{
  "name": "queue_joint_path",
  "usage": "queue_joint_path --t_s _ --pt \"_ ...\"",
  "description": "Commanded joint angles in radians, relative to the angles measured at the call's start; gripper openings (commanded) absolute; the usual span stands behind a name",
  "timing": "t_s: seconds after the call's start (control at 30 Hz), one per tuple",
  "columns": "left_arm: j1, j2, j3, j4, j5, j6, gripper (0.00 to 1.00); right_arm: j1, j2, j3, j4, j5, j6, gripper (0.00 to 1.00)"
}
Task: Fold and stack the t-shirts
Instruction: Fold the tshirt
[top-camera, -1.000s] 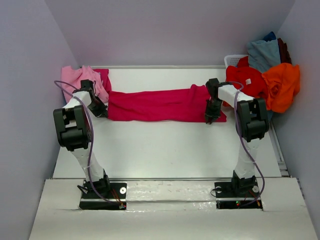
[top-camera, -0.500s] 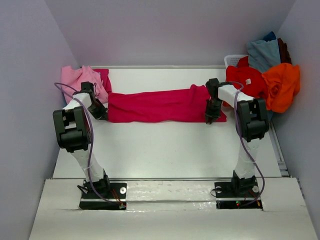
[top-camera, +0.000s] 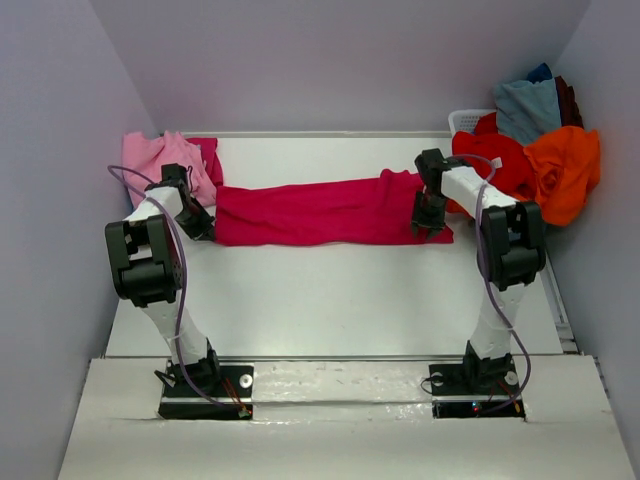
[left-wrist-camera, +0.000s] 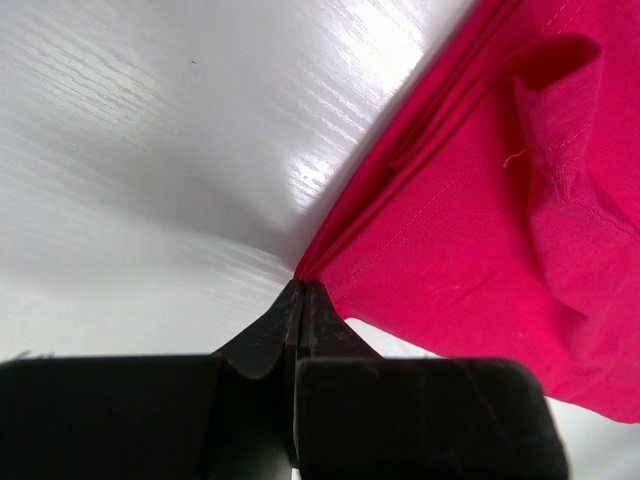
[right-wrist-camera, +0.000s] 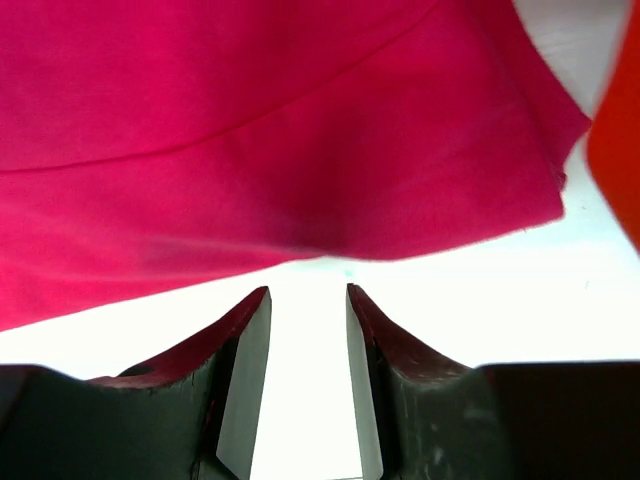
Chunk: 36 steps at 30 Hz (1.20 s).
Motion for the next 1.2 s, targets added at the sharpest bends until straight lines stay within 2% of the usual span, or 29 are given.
queue_joint_path --t_s 0.0,0.17,0.53,1.17 --pt "0.001 -0.059 -0.016 -0.024 -0.018 0.018 0.06 -0.007 -0.082 0.059 0.015 0.024 -0.006 0.44" --pt "0.001 -0.057 -0.013 -0.024 -0.013 0.018 0.06 -0.007 -0.023 0.074 0.035 0.045 -0.012 0.43" --pt "0.001 -0.075 -0.018 -0.033 -0.015 0.022 0.06 -0.007 0.119 0.164 0.046 0.087 0.002 0.27" --pt "0.07 -0.146 -0.076 -0.068 -0.059 0.009 0.06 -0.026 0.093 0.137 -0.023 0.197 0.014 0.26"
